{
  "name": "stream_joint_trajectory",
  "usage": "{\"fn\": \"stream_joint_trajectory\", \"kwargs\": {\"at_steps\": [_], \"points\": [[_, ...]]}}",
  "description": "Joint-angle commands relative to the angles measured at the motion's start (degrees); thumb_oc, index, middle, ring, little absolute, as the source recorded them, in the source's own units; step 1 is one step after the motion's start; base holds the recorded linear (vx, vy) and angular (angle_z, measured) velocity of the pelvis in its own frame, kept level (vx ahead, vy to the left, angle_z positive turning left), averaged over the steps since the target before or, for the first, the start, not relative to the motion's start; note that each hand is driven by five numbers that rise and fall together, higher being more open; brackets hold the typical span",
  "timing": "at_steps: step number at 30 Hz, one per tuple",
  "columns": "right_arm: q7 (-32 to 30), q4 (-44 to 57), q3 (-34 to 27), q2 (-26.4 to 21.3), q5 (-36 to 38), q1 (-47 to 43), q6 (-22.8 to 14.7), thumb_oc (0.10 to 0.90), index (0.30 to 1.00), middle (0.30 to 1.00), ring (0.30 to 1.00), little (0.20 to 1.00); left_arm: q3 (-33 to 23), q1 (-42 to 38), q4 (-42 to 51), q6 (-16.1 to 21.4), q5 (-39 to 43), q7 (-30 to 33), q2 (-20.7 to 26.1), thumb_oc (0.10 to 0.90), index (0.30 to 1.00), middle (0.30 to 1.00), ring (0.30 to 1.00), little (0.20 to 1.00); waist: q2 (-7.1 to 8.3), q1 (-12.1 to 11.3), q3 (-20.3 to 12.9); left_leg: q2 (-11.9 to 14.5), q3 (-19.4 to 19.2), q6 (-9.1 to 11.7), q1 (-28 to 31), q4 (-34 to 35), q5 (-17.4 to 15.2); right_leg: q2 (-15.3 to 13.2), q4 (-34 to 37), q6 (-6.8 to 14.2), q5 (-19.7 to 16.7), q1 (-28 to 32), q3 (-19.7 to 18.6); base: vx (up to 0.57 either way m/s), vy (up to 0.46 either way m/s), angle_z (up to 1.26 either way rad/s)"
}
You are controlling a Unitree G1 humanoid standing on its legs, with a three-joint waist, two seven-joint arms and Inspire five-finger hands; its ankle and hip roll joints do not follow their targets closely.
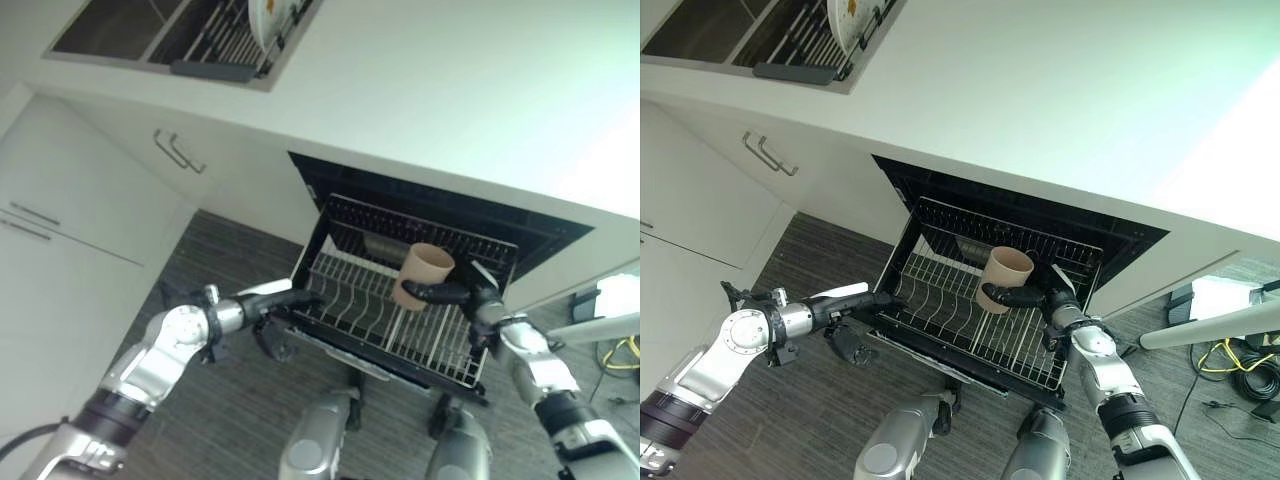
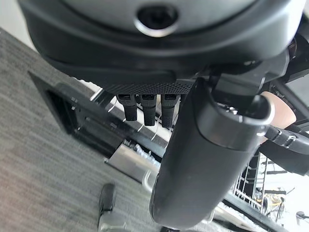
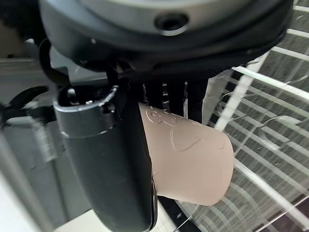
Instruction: Place the dishes in the dishwasher.
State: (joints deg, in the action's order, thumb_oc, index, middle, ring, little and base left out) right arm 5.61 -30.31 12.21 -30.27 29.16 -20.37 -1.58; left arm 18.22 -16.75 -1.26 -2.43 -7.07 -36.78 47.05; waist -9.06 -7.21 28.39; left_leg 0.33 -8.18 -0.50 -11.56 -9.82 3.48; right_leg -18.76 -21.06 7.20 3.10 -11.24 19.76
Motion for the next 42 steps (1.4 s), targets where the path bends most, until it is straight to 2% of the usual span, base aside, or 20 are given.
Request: {"fn": "stream_joint_trajectory", "kwargs": {"at_steps": [1,6,13,17,19,22,27,35,36,37,42], "points": [[-0.97,4.26,-3.40,-0.91,-2.73,-4.33,-7.64,0.400,0.300,0.300,0.300,0.300,-4.01,-2.62,4.56,2.89,1.89,0.65,3.89,0.800,0.900,0.900,0.900,0.900,1.65,0.34,-1.15,1.87,-2.10,0.84,-1.00,-7.37,-9.79,0.93,3.87,4.51,-0.98,1.79,-1.02,-0.07,0.004,0.09],[-3.74,1.19,-5.31,-1.58,-2.92,-4.74,-10.29,0.400,0.300,0.300,0.300,0.300,-3.92,-4.50,4.02,3.03,1.66,1.77,4.43,0.800,0.900,0.900,0.900,0.900,1.81,0.49,0.43,2.01,-2.24,0.74,-2.42,-7.37,-9.61,1.26,3.87,4.70,-1.38,0.41,-1.14,-0.09,-0.012,0.07],[-3.89,-0.52,-6.88,-2.02,-3.74,-4.59,-11.60,0.400,0.300,0.300,0.300,0.300,-3.88,-6.11,3.41,2.44,2.05,2.04,5.22,0.800,0.900,0.900,0.900,0.900,1.88,0.98,1.19,2.23,-2.46,0.75,-3.45,-7.37,-9.54,1.68,3.87,4.78,-1.70,-0.95,-1.73,-0.04,-0.007,0.01],[-3.83,-1.70,-5.88,-2.02,-8.08,-4.50,-13.03,0.400,0.300,0.300,0.300,0.300,-3.40,-7.22,2.75,2.68,2.38,2.41,5.18,0.800,0.900,0.900,0.900,0.900,1.76,1.27,1.39,2.25,-2.61,0.80,-4.06,-7.37,-9.54,1.82,3.87,4.68,-1.80,-1.75,-1.99,-0.03,0.005,-0.02],[-5.37,-1.60,-5.81,-1.99,-8.75,-3.15,-13.20,0.400,0.300,0.300,0.300,0.300,-3.80,-7.07,3.00,2.11,2.61,2.80,5.33,0.800,0.900,0.900,0.900,0.900,1.75,1.65,1.39,2.32,-2.84,0.77,-4.21,-7.37,-9.62,1.90,3.87,4.69,-1.85,-2.08,-2.01,-0.03,0.019,-0.05],[-4.50,-1.49,-6.64,-1.60,-8.54,-1.16,-13.59,0.400,0.300,0.300,0.300,0.300,-4.91,-6.23,3.65,1.42,2.65,2.89,5.37,0.800,0.900,0.900,0.900,0.900,1.78,2.18,1.40,2.55,-3.06,0.78,-4.42,-7.37,-9.63,2.06,3.87,4.69,-1.85,-2.52,-2.28,0.00,0.000,0.00],[-5.04,-0.82,-7.40,0.15,-7.85,2.17,-16.99,0.400,0.300,0.300,0.300,0.300,-6.12,-5.18,3.58,0.94,2.66,3.54,5.05,0.800,0.900,0.900,0.900,0.900,1.97,3.03,1.40,2.86,-3.12,0.77,-4.89,-7.37,-9.65,2.43,3.87,4.66,-1.84,-3.41,-3.02,0.00,0.000,0.00],[-2.39,-1.43,-7.37,1.26,-9.38,4.06,-16.11,0.400,0.300,0.300,0.300,0.300,-6.41,-6.18,3.69,-0.20,4.27,3.60,6.18,0.800,0.900,0.900,0.900,0.900,2.04,3.97,1.40,3.30,-3.83,0.86,-5.46,-7.37,-9.79,2.79,3.87,4.59,-1.71,-4.36,-3.48,-0.03,-0.003,-0.07],[-1.97,-1.78,-7.21,1.35,-9.22,4.14,-15.85,0.519,0.479,0.479,0.479,0.479,-6.35,-6.33,3.92,-0.46,4.33,3.45,6.28,0.800,0.900,0.900,0.900,0.900,2.02,3.97,1.40,3.29,-3.85,0.85,-5.47,-7.37,-9.79,2.80,3.87,4.58,-1.71,-4.36,-3.50,0.00,0.000,0.00],[-1.82,-2.26,-6.92,1.49,-8.83,4.09,-15.68,0.800,0.900,0.900,0.900,0.900,-6.29,-6.56,4.23,-0.75,4.42,3.19,6.55,0.800,0.900,0.900,0.900,0.900,1.98,3.94,1.40,3.31,-3.84,0.83,-5.49,-7.37,-9.79,2.78,3.87,4.57,-1.76,-4.39,-3.46,0.00,0.000,0.00],[-1.95,-1.68,-6.19,1.36,-11.11,4.36,-18.25,0.800,0.900,0.900,0.900,0.900,-6.22,-7.12,4.63,-1.38,4.70,2.96,7.42,0.800,0.900,0.900,0.900,0.900,2.02,4.13,1.40,3.47,-4.11,0.81,-5.53,-7.37,-9.78,2.88,3.87,4.63,-1.85,-4.51,-3.38,0.00,0.000,0.00]]}}
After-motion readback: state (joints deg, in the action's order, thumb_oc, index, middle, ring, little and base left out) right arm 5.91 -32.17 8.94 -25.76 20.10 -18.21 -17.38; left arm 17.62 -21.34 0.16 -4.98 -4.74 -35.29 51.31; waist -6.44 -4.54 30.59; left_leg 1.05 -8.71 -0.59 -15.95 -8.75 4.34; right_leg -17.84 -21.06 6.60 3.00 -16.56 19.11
